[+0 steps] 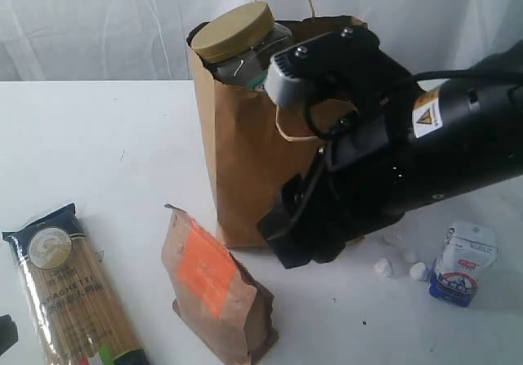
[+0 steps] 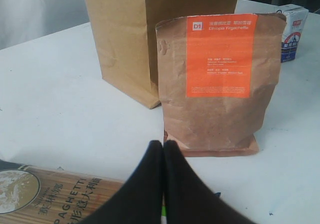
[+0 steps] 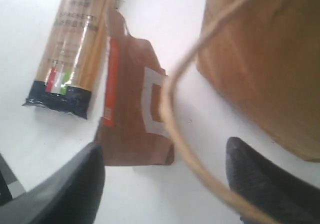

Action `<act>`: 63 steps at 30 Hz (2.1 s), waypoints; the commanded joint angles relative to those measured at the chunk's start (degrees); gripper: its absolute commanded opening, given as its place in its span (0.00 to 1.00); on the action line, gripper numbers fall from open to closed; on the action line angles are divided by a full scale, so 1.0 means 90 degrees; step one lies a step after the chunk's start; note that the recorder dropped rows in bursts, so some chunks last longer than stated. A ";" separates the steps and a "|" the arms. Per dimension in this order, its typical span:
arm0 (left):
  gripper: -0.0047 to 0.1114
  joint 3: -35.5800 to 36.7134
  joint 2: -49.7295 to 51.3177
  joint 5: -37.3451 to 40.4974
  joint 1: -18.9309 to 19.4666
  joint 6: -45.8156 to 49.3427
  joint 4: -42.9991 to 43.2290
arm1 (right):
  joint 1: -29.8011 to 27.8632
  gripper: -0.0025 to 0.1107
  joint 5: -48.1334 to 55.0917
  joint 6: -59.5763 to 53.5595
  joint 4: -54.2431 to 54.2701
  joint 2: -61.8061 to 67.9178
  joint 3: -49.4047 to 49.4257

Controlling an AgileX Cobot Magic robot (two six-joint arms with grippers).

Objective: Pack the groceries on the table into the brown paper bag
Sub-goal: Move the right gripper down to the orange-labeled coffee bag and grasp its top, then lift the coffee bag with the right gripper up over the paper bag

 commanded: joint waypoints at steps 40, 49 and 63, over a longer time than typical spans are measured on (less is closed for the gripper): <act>0.04 0.0017 -0.0029 0.0035 0.0005 0.0005 -0.0007 | 0.1242 0.11 -0.0727 0.0026 -0.0470 0.2299 -0.0643; 0.04 0.0017 -0.0029 0.0035 0.0005 0.0005 -0.0007 | 0.1372 0.02 -0.0709 0.0066 -0.0427 0.1986 -0.0654; 0.04 0.0017 -0.0029 0.0035 0.0005 0.0005 -0.0007 | 0.1968 0.02 -0.0955 0.0066 -0.0401 0.1299 -0.1000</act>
